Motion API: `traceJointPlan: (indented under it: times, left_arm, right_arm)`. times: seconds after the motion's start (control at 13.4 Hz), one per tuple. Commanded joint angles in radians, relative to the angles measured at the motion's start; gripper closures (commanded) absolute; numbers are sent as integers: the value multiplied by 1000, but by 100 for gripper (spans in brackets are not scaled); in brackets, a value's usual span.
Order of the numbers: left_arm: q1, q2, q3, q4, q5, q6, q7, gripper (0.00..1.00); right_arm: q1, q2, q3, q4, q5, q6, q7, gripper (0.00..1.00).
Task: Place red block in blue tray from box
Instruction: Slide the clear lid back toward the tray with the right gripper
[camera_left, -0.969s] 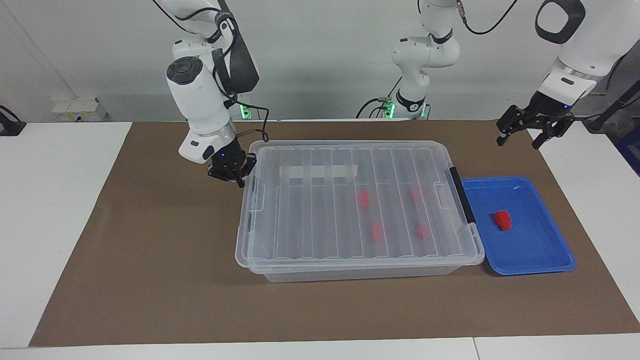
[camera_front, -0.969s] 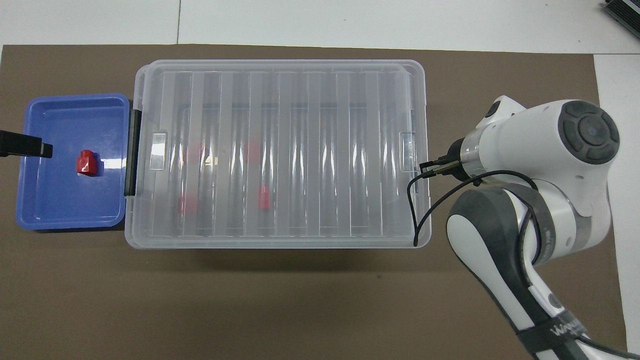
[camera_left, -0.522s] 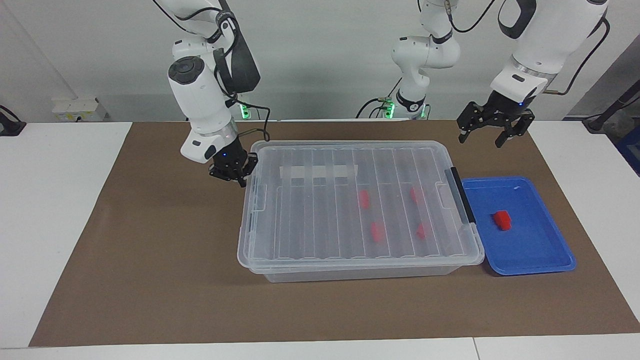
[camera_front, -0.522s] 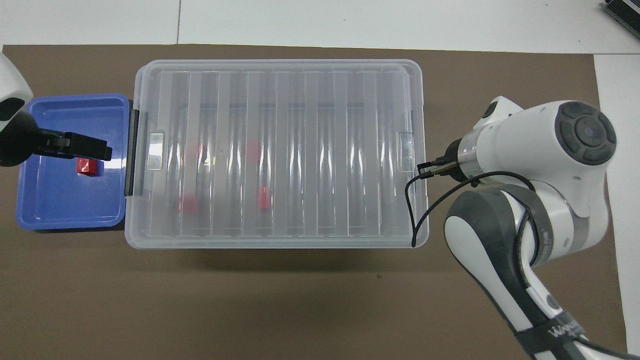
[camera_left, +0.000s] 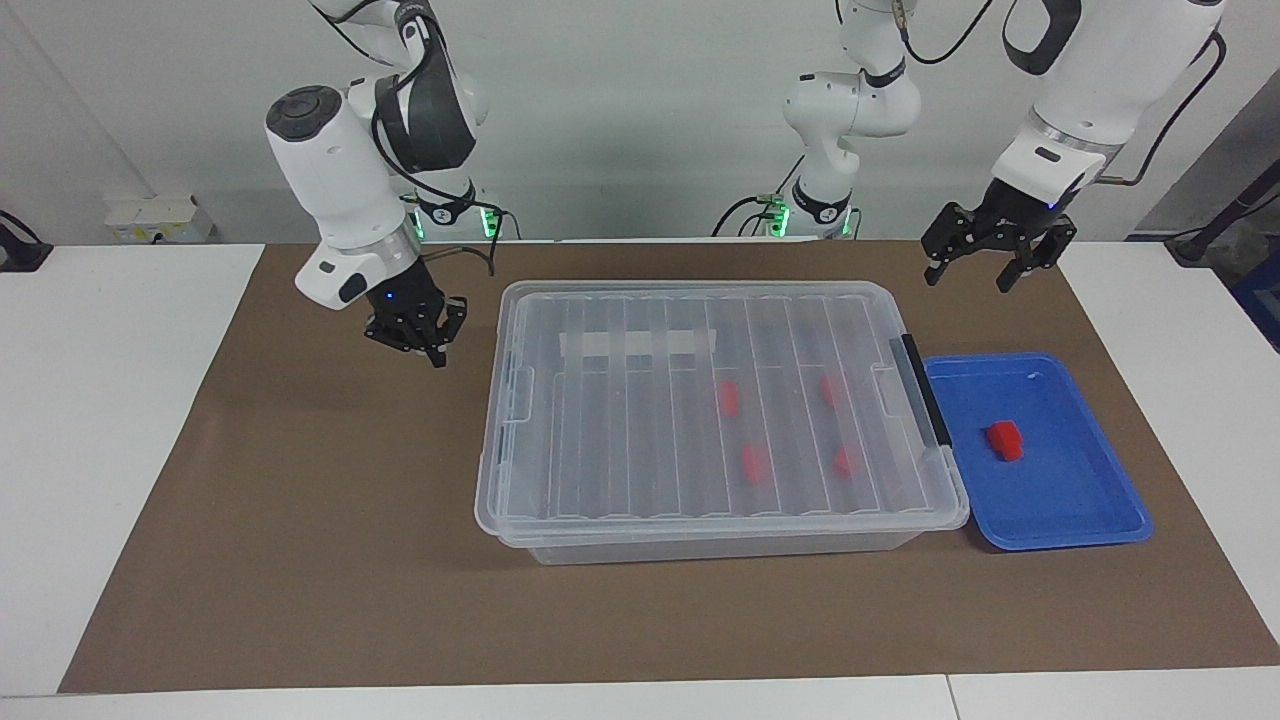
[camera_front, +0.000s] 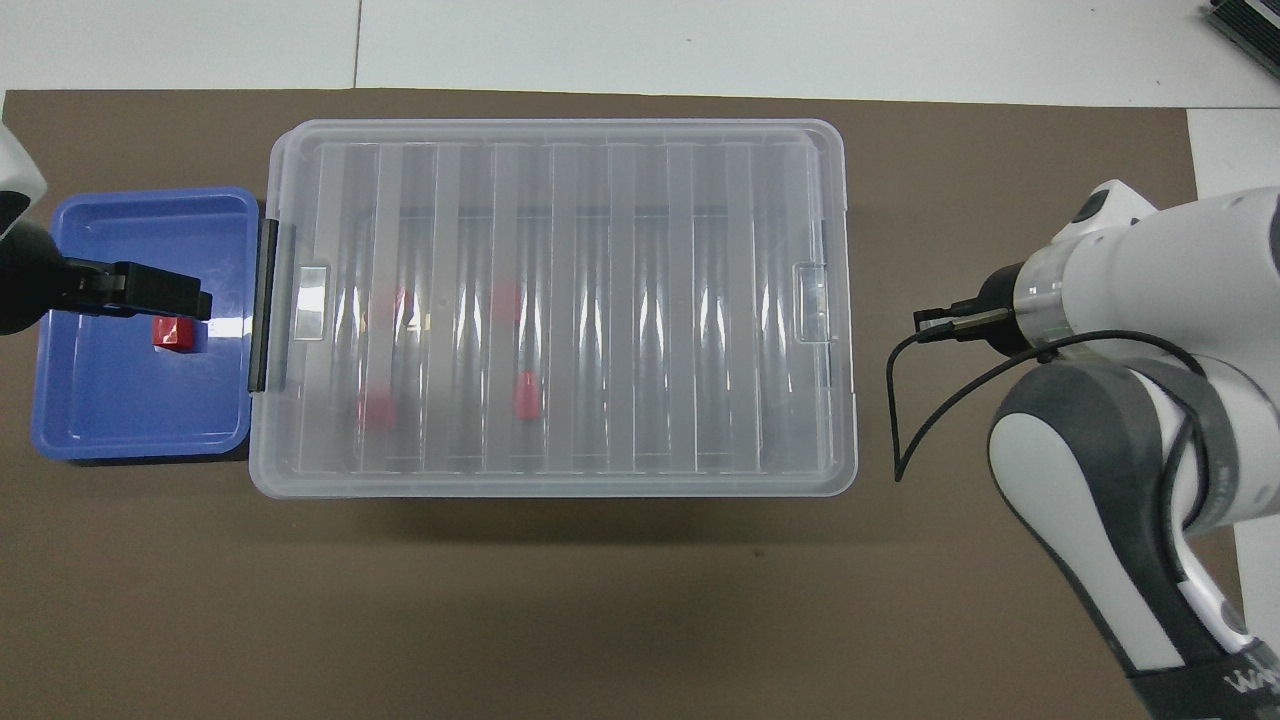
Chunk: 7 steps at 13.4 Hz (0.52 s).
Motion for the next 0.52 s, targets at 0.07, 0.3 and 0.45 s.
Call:
traceJointPlan:
  times: [0.07, 0.3, 0.45]
  left_arm:
    - [-3, -16, 0, -10, 18, -7, -21, 0]
    - [-7, -16, 0, -10, 19, -7, -19, 0]
    - [6, -16, 3, -8, 18, -7, -19, 0]
  right_arm:
    - [-57, -57, 4, -17, -77, -37, 41, 100]
    - [-97, -52, 4, 56, -91, -133, 55, 100]
    - [-114, -45, 4, 120, -106, -213, 57, 100]
